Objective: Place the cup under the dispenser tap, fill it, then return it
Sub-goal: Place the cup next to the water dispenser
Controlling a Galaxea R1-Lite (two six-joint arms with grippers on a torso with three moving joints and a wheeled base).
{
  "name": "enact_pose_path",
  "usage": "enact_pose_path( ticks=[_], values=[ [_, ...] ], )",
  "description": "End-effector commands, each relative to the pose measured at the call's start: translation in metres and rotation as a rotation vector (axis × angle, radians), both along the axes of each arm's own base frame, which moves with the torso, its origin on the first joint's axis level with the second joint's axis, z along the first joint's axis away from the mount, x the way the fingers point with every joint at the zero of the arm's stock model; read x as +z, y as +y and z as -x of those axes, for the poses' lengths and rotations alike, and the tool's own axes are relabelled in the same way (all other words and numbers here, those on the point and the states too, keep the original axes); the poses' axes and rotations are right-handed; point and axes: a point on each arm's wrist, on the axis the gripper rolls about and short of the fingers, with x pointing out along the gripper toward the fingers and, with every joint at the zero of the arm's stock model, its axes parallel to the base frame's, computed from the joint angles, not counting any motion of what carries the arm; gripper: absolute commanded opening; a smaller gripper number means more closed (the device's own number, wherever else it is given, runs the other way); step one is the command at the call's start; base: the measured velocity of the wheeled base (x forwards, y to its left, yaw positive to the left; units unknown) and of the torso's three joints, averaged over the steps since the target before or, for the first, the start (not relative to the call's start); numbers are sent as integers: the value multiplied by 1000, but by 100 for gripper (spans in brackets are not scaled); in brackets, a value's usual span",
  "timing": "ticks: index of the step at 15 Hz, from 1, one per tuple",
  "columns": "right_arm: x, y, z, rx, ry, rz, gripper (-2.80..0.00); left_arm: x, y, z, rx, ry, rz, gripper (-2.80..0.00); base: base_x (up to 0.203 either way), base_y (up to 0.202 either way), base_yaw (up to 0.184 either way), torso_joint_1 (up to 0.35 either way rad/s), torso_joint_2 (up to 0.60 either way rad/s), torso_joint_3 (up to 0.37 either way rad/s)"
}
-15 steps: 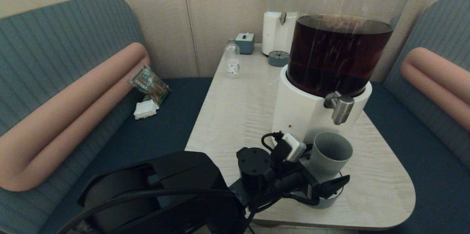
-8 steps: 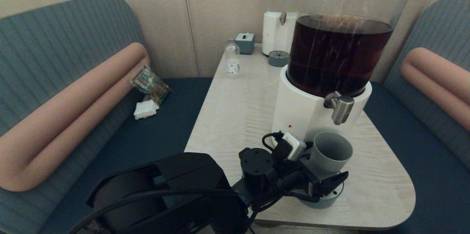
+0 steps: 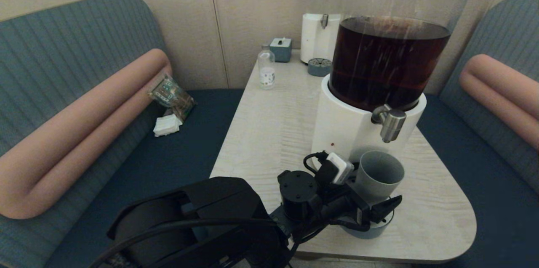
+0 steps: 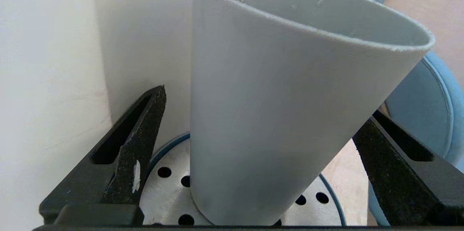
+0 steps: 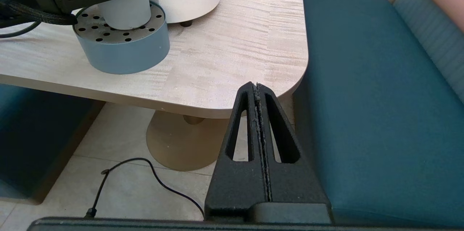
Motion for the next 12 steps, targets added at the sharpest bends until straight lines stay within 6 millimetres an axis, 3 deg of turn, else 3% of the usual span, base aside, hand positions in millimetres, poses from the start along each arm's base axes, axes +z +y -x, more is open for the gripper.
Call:
enact_pose_path(
  ticks=[1,5,6,12],
  values=[
    [0,0,0,-1,1,1,-280,1,0,0,0,-5,10,0,0,0,0,0,0,0],
    [0,0,0,-1,0,1,-280,2,0,-1,13,-6,12,0,0,0,0,0,0,0],
    [0,0,0,2,1,1,-280,2,0,-1,13,-5,13,-280,0,0,0,0,0,0],
    [0,0,0,-1,0,1,-280,8,-2,-2,16,-15,34,-280,0,0,0,0,0,0]
  ],
)
